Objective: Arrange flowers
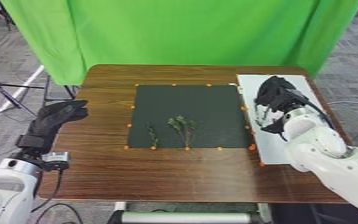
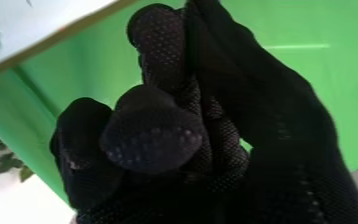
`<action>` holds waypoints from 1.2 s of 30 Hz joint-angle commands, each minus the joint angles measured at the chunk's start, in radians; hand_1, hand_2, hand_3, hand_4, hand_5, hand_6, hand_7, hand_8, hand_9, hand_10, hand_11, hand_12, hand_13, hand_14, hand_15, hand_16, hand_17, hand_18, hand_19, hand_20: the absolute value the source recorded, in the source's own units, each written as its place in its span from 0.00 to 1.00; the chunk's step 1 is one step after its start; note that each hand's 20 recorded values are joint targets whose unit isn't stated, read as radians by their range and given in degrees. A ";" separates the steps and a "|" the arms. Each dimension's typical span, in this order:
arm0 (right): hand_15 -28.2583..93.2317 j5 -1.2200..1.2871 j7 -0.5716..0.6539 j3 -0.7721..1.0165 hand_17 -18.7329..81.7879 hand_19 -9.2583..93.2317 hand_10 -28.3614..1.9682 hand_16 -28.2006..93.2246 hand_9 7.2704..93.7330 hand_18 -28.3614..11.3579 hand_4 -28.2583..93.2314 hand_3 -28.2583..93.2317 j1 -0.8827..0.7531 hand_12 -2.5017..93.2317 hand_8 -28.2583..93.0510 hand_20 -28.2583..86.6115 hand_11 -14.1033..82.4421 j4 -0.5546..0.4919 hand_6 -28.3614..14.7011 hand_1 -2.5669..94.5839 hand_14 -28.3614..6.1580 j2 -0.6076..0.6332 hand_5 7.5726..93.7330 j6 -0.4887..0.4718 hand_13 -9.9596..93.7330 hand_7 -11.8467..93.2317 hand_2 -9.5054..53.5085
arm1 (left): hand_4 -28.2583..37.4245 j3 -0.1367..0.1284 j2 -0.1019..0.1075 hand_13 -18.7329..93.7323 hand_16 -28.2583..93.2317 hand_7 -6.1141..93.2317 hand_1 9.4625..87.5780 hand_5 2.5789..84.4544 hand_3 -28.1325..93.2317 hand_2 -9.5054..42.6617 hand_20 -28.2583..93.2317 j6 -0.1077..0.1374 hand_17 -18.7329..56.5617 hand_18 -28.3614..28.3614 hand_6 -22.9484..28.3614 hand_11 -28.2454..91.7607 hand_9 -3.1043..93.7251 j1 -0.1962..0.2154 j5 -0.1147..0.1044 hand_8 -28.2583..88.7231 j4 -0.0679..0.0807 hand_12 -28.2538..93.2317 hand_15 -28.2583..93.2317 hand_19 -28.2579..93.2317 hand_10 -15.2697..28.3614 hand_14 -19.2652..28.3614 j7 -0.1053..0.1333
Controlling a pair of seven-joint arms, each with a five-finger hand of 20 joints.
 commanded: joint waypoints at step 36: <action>0.73 0.024 0.080 -0.024 0.83 1.00 0.48 0.49 0.73 0.44 0.16 0.61 -0.040 0.39 0.31 0.73 0.23 0.042 0.59 0.75 0.79 -0.037 0.63 -0.343 0.97 0.28 0.00 | 0.12 -0.028 -0.031 0.50 0.23 0.19 0.23 0.55 0.71 0.16 0.35 -0.069 0.30 0.76 0.52 0.41 0.51 0.015 0.006 0.19 -0.017 0.33 0.42 0.36 0.73 0.83 -0.056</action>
